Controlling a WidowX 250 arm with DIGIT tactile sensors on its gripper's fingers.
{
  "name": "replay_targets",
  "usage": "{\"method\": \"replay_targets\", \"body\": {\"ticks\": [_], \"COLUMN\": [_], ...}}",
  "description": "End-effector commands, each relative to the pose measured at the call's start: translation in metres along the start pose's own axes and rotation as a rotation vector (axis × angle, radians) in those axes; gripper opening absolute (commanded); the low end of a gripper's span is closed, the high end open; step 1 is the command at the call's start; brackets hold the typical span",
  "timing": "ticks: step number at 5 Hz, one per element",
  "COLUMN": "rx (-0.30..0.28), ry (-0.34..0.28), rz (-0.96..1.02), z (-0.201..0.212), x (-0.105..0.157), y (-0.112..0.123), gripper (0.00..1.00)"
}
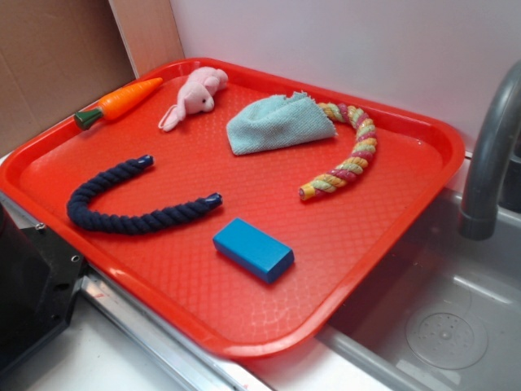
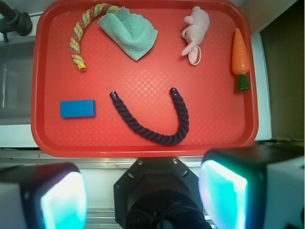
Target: Grab the blue block.
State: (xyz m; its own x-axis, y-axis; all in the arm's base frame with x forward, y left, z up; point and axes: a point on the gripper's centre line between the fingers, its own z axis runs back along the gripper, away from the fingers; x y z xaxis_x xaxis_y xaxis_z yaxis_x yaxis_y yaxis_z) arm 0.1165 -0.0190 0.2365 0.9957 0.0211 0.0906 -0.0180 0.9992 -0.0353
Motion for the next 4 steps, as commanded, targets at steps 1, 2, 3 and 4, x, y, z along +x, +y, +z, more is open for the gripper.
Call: {"method": "replay_targets", "body": {"ticks": [1,2,3,4], "rx": [0.000,-0.085,-0.132,-0.205], "ry": [0.000,-0.014,-0.018,-0.063], "rz": [0.000,-0.245,-0.492,-0.741], "z": [0.000,-0.013,-0.025,-0.041], "x": [0.000,0.015,0.028,0.035], "y": [0.000,-0.015,-0.029,-0.046], "gripper": [1.00,1.00,1.00,1.00]}}
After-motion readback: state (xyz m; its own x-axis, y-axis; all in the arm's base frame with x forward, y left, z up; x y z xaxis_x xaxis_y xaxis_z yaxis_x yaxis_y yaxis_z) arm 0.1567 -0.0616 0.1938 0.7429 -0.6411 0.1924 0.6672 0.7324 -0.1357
